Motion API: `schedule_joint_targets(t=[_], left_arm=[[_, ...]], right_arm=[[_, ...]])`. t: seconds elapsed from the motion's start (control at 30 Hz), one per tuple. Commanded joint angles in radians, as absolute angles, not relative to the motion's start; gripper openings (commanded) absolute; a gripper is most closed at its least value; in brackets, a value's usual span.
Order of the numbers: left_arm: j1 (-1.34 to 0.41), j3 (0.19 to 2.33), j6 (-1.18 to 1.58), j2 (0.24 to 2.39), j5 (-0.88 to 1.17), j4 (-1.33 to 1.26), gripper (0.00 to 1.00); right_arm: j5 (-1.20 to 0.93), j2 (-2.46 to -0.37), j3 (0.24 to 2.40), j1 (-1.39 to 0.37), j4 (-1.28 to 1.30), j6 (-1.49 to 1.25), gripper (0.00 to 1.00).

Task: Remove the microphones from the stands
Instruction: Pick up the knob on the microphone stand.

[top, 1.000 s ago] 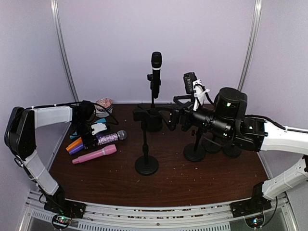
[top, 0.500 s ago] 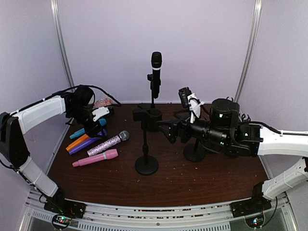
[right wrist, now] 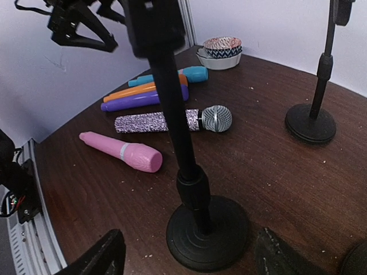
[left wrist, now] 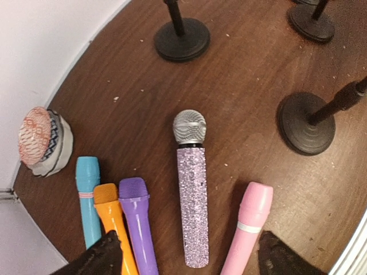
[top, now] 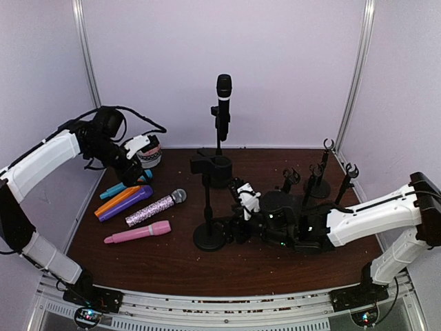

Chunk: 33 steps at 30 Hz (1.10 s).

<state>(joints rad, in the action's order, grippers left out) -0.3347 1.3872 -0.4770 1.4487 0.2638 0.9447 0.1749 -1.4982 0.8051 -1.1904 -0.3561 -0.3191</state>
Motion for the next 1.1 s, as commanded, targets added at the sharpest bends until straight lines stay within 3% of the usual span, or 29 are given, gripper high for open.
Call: schedule_joint_targets(t=[0.0, 0.07, 0.6, 0.83, 1.07], left_arm=[[-0.296, 1.411, -0.448, 1.351, 0.231, 0.912, 0.93], [-0.277, 1.393, -0.443, 1.317, 0.212, 0.886, 0.98], [-0.22, 1.336, -0.458, 1.304, 0.311, 0.889, 0.98], [-0.221, 1.294, -0.498, 1.366, 0.46, 0.939, 0.92], [-0.222, 1.289, -0.505, 1.388, 0.573, 0.934, 0.84]], right_arm=[[0.279, -1.604, 0.819, -1.203, -0.538, -0.321, 0.75], [0.313, -1.658, 0.826, -1.207, -0.586, -0.311, 0.72], [0.411, -1.88, 0.967, -1.208, -0.681, -0.278, 0.6], [0.428, -1.92, 0.992, -1.207, -0.663, -0.285, 0.42], [0.435, -1.908, 0.994, -1.204, -0.637, -0.274, 0.15]])
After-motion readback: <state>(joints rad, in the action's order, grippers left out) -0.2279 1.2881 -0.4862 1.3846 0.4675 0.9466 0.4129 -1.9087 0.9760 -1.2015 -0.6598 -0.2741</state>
